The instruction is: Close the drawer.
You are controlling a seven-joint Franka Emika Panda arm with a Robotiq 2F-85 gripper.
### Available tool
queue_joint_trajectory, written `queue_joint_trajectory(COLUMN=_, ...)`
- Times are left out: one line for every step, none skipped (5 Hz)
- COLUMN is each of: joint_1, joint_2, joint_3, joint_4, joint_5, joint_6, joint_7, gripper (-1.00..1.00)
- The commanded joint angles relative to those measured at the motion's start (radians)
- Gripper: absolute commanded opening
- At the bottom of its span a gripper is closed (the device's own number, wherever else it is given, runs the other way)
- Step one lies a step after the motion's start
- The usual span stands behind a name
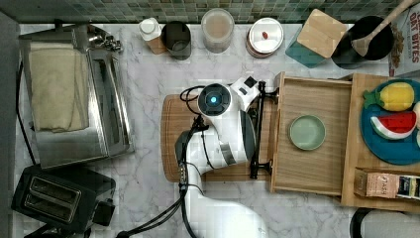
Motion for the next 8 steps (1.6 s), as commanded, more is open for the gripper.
queue_joint_trajectory(joint_1=-0.062, joint_2=-0.037, joint_3=-0.023, joint_4=-0.041, joint_5=0.022, joint_6=0.028, joint_7=-0.1, gripper=-1.0)
queue_joint_trajectory(joint_1=-0.06, joint_2=-0.048, joint_3=-0.079, joint_4=-0.032, joint_5=0.082, joint_6=0.008, joint_7=-0.184, gripper=-1.0)
queue_joint_trajectory(joint_1=-0.131, joint_2=-0.057, joint_3=-0.07, joint_4=-0.035, joint_5=0.08, joint_6=0.01, joint_7=-0.244, gripper=-1.0)
queue_joint_trajectory(joint_1=-0.17, joint_2=-0.058, joint_3=-0.097, joint_4=-0.025, joint_5=0.103, joint_6=0.016, joint_7=-0.324, gripper=-1.0)
queue_joint_trajectory(joint_1=-0.196, joint_2=-0.064, joint_3=-0.124, joint_4=-0.021, joint_5=0.101, joint_6=0.037, joint_7=-0.319, gripper=-1.0)
queue_joint_trajectory(joint_1=-0.226, joint_2=-0.048, joint_3=-0.154, joint_4=0.004, joint_5=0.124, joint_6=0.031, joint_7=-0.345, gripper=-1.0)
queue_joint_trajectory(joint_1=-0.273, joint_2=-0.041, joint_3=-0.171, joint_4=0.013, joint_5=0.134, joint_6=0.059, joint_7=-0.395, gripper=-1.0)
queue_joint_trajectory(joint_1=-0.331, joint_2=-0.047, joint_3=-0.176, joint_4=0.017, joint_5=0.161, joint_6=0.054, joint_7=-0.438, gripper=-1.0)
